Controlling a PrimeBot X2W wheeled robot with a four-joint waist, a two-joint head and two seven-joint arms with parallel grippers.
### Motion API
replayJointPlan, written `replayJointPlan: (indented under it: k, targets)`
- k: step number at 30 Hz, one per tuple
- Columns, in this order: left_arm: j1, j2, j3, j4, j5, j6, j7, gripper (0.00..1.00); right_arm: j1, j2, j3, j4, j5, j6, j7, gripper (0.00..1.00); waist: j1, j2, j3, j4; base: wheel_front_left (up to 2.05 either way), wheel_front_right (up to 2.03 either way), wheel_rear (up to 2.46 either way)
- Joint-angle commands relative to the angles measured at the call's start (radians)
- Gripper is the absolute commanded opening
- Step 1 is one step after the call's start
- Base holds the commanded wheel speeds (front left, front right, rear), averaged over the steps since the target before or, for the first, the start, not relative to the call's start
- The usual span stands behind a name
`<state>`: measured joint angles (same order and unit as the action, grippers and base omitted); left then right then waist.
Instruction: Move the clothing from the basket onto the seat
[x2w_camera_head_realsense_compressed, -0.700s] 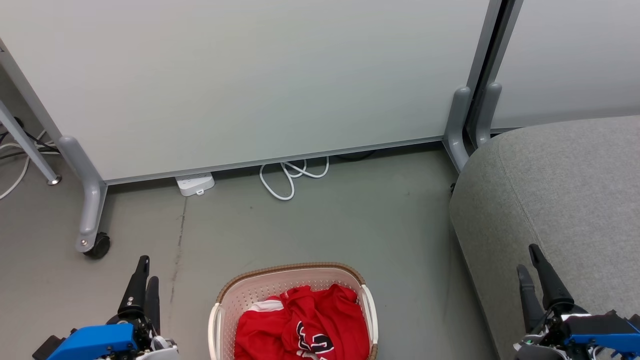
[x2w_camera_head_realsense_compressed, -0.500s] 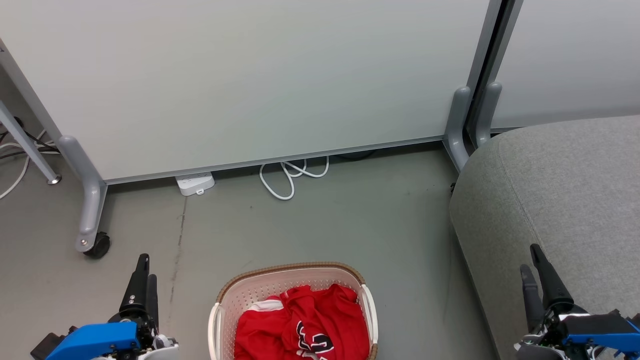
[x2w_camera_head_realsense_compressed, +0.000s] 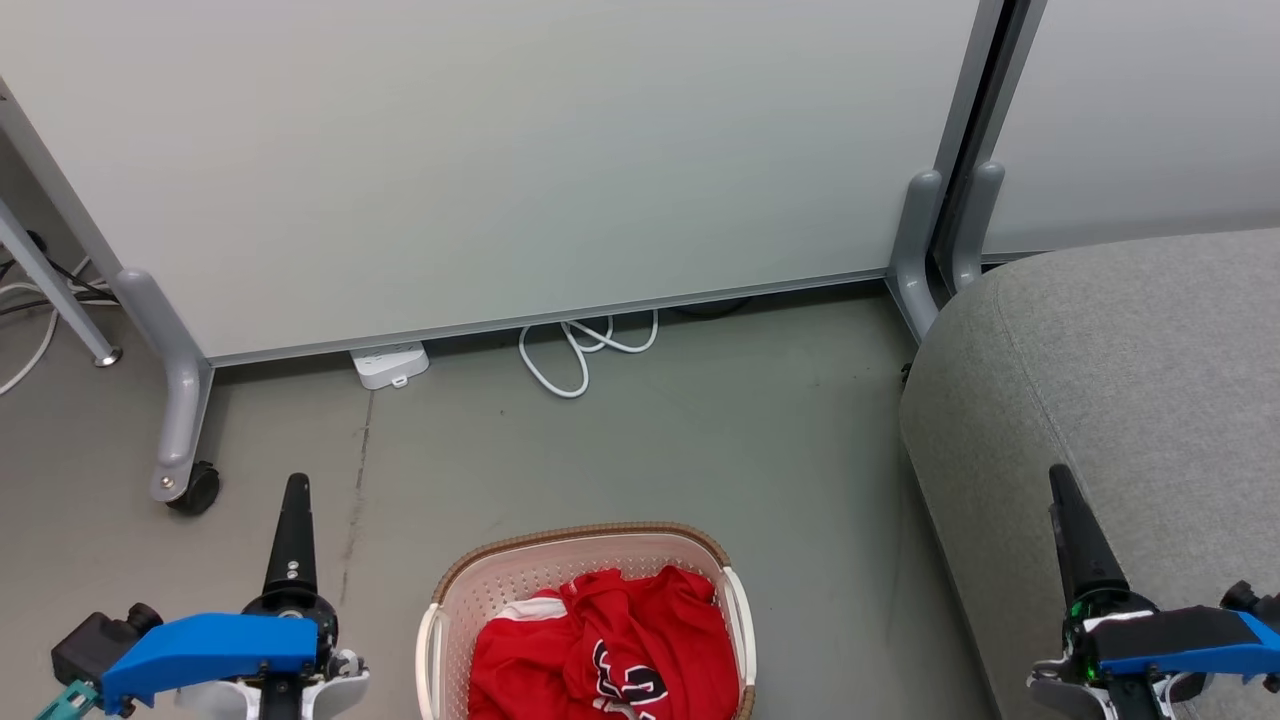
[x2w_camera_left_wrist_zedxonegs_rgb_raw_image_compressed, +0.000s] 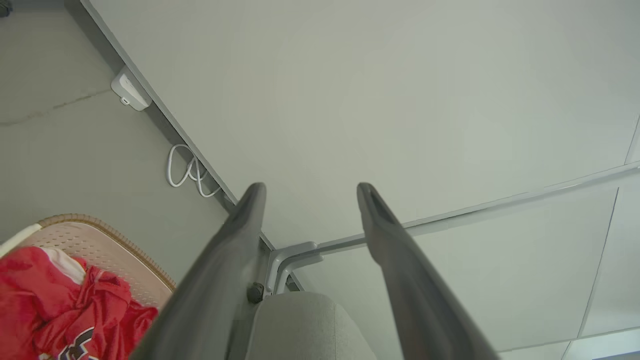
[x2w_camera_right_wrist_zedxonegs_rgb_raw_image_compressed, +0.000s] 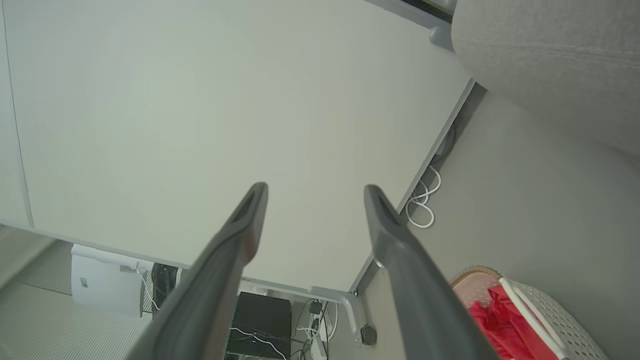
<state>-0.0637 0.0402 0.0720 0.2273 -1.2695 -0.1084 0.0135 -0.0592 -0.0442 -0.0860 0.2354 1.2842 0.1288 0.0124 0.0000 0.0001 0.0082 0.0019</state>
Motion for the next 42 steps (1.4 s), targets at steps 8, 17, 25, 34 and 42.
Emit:
replayJointPlan:
  k: [8,17,25,34,42]
  targets:
    - [-0.035,0.009,-0.052,-0.033,0.218,0.035,-0.039,1.0,-0.021,-0.023,0.044,-0.05,-0.206,0.001,-0.038,1.0,0.0,-0.0001,0.001,0.001,0.0,0.0,0.0]
    - [-0.031,0.011,-0.087,-0.018,0.384,0.05,-0.072,1.0,-0.012,-0.033,0.075,-0.027,-0.368,0.001,-0.071,1.0,0.0,-0.0001,0.001,0.003,0.0,0.0,0.0]
    - [-0.03,0.013,-0.108,-0.002,0.499,0.056,-0.099,1.0,-0.009,-0.036,0.086,-0.009,-0.485,0.001,-0.097,1.0,0.0,-0.0001,-0.002,0.006,0.0,0.0,0.0]
    - [-0.034,0.015,-0.133,0.01,0.626,0.061,-0.129,1.0,-0.006,-0.035,0.101,0.002,-0.616,0.002,-0.128,1.0,0.0,-0.0001,-0.003,0.009,0.0,0.0,0.0]
    - [-0.033,0.014,-0.15,0.016,0.716,0.065,-0.152,1.0,-0.006,-0.038,0.11,0.009,-0.707,0.002,-0.151,1.0,0.0,-0.0001,-0.004,0.012,0.0,0.0,0.0]
